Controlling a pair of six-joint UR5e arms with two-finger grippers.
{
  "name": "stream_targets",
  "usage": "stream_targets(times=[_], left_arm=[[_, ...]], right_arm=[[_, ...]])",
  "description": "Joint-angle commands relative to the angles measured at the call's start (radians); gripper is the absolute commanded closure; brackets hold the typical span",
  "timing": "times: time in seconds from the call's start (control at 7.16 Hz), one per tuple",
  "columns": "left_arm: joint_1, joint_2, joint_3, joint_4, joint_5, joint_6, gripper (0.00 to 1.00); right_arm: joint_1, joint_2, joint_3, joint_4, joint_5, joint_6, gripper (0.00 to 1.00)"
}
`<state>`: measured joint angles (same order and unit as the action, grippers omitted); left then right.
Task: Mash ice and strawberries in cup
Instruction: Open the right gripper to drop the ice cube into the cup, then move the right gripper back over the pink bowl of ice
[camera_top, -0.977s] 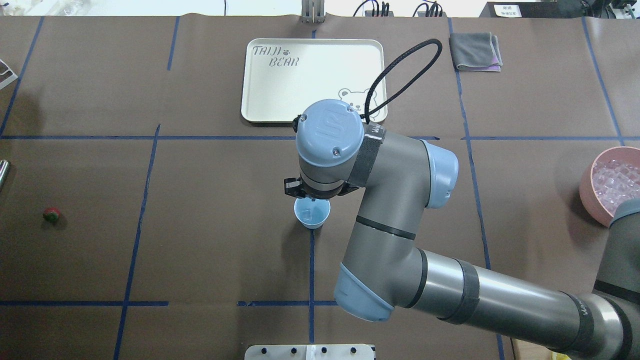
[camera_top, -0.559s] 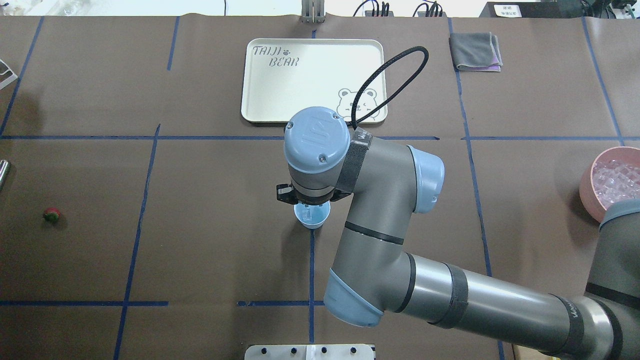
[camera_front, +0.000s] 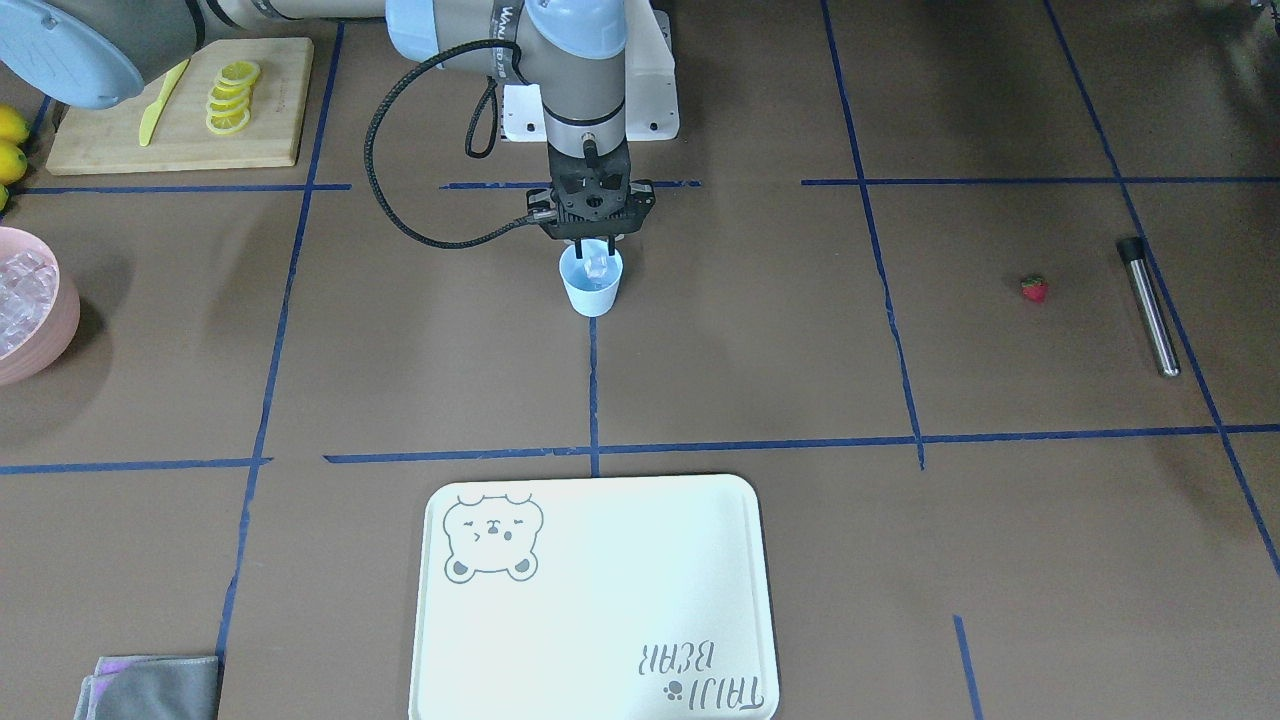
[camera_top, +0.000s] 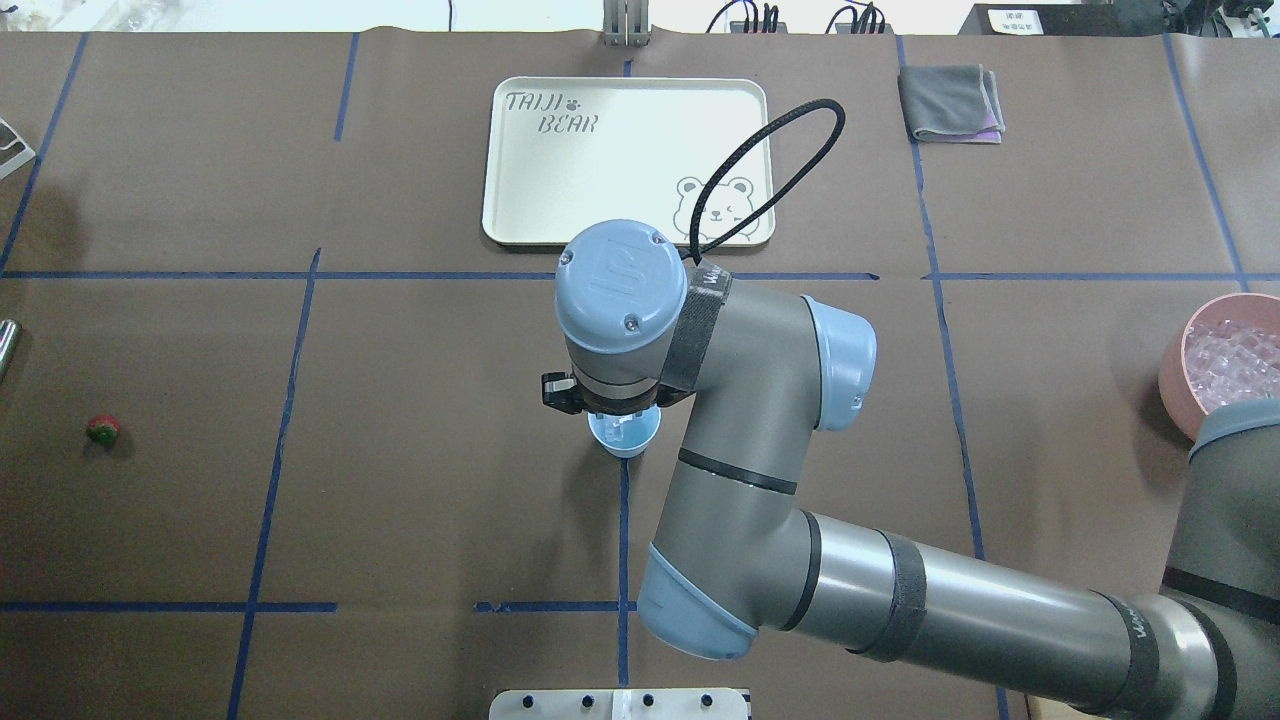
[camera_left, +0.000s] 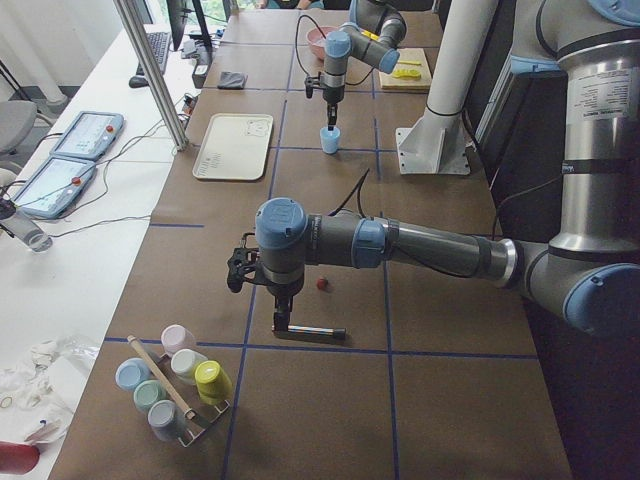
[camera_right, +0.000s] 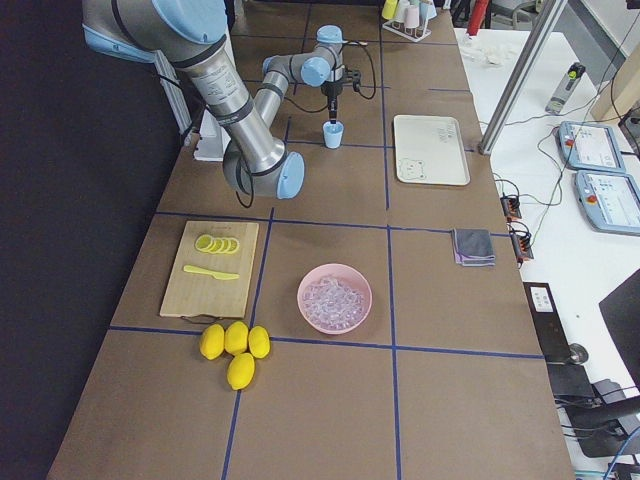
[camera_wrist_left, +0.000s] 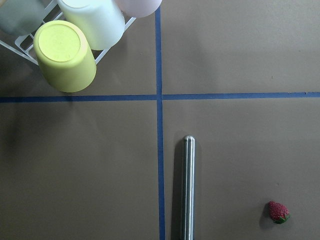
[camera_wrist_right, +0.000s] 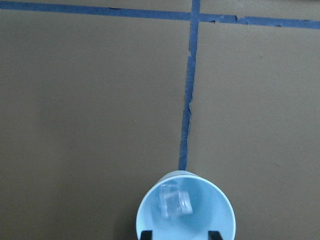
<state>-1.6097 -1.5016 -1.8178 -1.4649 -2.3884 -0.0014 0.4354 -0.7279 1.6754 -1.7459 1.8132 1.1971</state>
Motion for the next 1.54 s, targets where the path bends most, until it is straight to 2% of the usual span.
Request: stream_targets(times=[0.0,0.28,0.42,0.56,0.84,1.12,1.4], left_arm=[[-0.001,-0.002,0.0,0.0,0.0,0.0,0.0],[0.004,-0.011,-0.009,-0.003,0.002,-0.021,0.0],[0.011,-0.012,-0.009,-0.009,0.002,-0.049,0.0],[0.017,-0.015,-0.014,-0.009,0.002,-0.061,0.0],[0.017,-0.017,-0.024,-0.009,0.0,-0.077,0.0],[0.017,-0.028,-0.029,-0.009,-0.005,-0.078,0.0],[0.017,-0.029,-0.031,-0.009,-0.006,-0.078,0.0]], right_arm=[[0.002,0.001,0.01,0.0,0.0,0.012,0.01],[0.072,-0.034,0.085,-0.012,0.011,0.007,0.01],[0.133,-0.135,0.184,-0.012,0.029,-0.017,0.01],[0.234,-0.239,0.278,-0.006,0.079,-0.116,0.01],[0.462,-0.472,0.378,0.0,0.272,-0.387,0.01],[0.638,-0.666,0.389,0.0,0.293,-0.761,0.01],[0.724,-0.799,0.382,0.015,0.293,-0.98,0.01]])
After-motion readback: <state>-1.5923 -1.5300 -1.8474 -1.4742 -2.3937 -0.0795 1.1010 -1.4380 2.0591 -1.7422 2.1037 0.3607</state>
